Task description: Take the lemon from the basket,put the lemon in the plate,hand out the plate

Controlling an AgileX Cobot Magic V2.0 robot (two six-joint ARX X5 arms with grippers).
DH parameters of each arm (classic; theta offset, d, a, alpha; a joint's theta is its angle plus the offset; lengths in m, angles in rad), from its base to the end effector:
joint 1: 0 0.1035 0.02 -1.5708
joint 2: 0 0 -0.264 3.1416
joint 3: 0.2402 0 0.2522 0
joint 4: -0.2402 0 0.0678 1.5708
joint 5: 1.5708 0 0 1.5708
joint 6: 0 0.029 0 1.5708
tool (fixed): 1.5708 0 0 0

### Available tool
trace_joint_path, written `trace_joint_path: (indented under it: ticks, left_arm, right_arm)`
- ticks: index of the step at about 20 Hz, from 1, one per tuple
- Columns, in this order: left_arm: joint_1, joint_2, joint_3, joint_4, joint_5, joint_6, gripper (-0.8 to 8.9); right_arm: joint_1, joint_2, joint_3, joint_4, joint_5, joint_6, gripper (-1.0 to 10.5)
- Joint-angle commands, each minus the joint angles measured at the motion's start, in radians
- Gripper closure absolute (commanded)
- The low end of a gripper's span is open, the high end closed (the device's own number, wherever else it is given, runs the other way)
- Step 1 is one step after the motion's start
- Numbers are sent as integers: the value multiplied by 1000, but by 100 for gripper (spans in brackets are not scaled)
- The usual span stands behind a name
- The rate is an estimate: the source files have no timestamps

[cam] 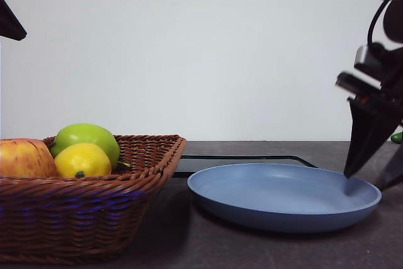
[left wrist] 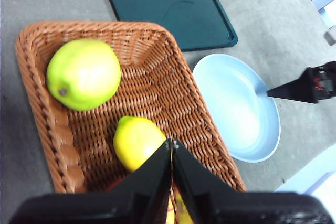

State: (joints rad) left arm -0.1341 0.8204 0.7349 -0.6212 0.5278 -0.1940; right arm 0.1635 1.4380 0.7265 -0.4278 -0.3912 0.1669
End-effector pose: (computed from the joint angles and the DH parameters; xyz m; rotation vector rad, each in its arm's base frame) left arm 0.1564 -0.0358 0.2752 -0.3199 0.7664 -0.5646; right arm 0.2442 0.0515 0.1647 0.2756 1.1857 0.3967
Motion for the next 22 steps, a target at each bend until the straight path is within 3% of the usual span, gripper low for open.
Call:
trace_joint_path:
  ticks: [1, 8, 16, 17, 19, 22]
  left_arm:
    - [-4, 5, 14, -8, 5, 11, 805]
    - [-4, 5, 14, -8, 4, 11, 805]
    - [-6, 5, 14, -8, -2, -20, 798]
    - [-10, 5, 14, -6, -2, -20, 763]
    - [-31, 5, 14, 12, -2, -20, 586]
    - [-77, 5, 14, 30, 0, -22, 524]
  right_arm:
    - [3, 43, 14, 27, 27, 19, 738]
    - [3, 54, 14, 32, 23, 19, 943]
    - [-6, -4, 17, -9, 23, 49, 943]
    - [-6, -23, 19, -30, 23, 48, 943]
    - [-6, -59, 29, -68, 24, 43, 943]
    - [-6, -121, 36, -108, 24, 41, 943]
